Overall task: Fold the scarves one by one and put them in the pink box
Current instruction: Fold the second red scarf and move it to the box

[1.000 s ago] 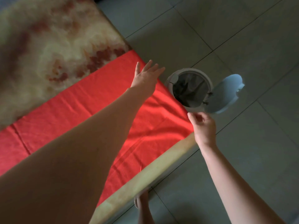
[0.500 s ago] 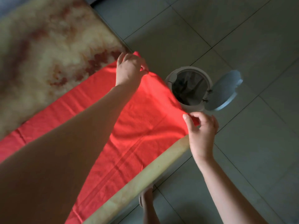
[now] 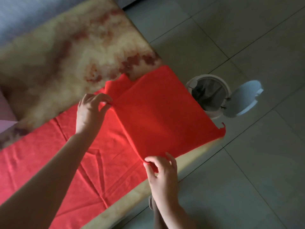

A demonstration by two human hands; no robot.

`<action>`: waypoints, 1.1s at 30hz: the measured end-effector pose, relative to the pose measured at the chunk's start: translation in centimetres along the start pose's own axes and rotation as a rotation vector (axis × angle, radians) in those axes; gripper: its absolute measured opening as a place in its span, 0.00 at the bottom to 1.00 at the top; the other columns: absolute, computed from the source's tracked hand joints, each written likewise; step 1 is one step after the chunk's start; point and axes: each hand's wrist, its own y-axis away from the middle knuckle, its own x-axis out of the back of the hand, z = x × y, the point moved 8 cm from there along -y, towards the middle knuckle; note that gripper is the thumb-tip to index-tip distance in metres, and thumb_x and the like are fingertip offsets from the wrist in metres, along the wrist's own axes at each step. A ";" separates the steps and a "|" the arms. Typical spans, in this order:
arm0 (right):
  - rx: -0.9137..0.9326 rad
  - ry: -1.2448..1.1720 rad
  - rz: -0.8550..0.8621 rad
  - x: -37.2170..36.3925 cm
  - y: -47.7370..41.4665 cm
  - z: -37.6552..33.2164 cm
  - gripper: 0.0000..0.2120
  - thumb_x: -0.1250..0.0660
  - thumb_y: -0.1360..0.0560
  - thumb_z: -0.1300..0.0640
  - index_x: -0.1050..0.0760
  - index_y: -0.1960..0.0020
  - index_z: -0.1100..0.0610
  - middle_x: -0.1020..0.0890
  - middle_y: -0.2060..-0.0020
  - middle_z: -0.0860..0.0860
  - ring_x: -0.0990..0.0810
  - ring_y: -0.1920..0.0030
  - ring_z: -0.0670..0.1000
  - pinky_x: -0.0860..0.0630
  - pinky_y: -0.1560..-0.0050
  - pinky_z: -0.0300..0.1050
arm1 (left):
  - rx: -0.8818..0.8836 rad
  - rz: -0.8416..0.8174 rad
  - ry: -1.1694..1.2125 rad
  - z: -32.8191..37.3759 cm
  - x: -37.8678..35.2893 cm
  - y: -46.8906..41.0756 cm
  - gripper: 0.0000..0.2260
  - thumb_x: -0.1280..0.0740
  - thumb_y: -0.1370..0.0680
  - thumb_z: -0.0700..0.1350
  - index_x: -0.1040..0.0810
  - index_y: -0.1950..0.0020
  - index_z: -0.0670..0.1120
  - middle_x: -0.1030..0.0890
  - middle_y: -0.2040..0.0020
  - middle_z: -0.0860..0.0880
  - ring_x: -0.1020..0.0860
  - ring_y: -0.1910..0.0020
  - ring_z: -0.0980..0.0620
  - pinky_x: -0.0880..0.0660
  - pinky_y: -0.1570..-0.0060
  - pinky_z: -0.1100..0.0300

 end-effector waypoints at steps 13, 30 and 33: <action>-0.019 0.058 -0.121 -6.2 5.0 -1.2 0.08 0.35 0.27 0.52 0.20 0.51 0.51 0.18 0.53 0.44 0.23 0.49 0.45 0.31 0.41 0.41 | 0.176 -0.114 -0.045 -9.3 0.6 7.0 0.20 0.36 0.33 0.30 0.18 0.47 0.47 0.21 0.46 0.44 0.25 0.47 0.39 0.29 0.43 0.45; -0.259 0.265 0.131 -0.7 2.3 6.0 0.22 0.33 0.30 0.48 0.24 0.39 0.57 0.24 0.41 0.56 0.29 0.42 0.57 0.38 0.38 0.44 | 0.092 -0.438 -0.077 -0.8 -9.0 0.4 0.27 0.36 0.22 0.47 0.41 0.24 0.54 0.43 0.23 0.48 0.45 0.24 0.49 0.50 0.27 0.44; -0.311 0.279 0.232 1.3 0.4 8.2 0.25 0.35 0.29 0.47 0.25 0.38 0.60 0.24 0.41 0.60 0.28 0.41 0.61 0.40 0.38 0.46 | 0.096 -0.311 -0.057 -1.3 -8.2 -1.6 0.26 0.34 0.24 0.46 0.36 0.26 0.53 0.34 0.27 0.47 0.36 0.29 0.46 0.44 0.28 0.47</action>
